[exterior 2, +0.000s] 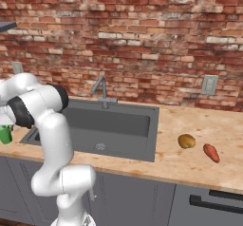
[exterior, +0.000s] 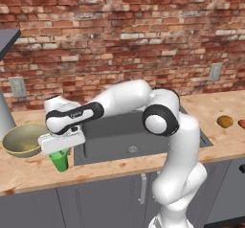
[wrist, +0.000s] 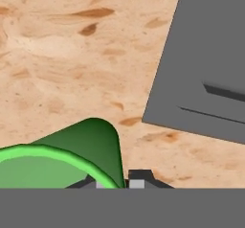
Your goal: Remove the potato and sweet potato from the sink. Then move the bowl and cup from the counter to the sink for washing.
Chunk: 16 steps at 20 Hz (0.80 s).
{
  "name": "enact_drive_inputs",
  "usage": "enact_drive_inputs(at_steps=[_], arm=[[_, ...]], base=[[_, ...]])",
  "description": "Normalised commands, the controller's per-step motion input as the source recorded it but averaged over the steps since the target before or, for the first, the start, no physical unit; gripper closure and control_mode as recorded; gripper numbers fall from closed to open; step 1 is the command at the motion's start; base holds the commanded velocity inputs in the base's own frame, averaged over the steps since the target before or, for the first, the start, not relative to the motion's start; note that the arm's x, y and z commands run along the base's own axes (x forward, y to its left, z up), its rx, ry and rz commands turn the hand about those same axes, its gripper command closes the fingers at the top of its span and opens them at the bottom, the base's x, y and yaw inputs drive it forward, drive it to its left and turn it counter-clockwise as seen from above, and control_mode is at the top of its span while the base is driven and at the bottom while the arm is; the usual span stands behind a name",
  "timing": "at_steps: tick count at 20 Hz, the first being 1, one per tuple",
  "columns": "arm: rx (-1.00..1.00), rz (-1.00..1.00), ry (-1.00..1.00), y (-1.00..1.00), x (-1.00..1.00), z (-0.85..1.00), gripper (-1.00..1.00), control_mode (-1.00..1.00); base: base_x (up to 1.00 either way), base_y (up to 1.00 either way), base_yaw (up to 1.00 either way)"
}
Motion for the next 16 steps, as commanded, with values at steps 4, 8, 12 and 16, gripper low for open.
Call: enact_drive_inputs(at_steps=[4,8,12,16], arm=[[0.0,-0.03,-0.06,-0.28,-0.06,0.41,1.0,-1.0],[-0.02,-0.05,-0.11,-0.37,-0.02,0.33,1.0,-1.0],[-0.01,-0.07,-0.1,-0.42,0.0,0.26,1.0,-1.0],[-0.02,-0.06,-0.11,-0.39,0.0,0.25,1.0,-1.0]], base=[[0.0,0.0,0.0],[0.0,0.0,0.0],[0.0,0.0,0.0],[0.0,0.0,0.0]])
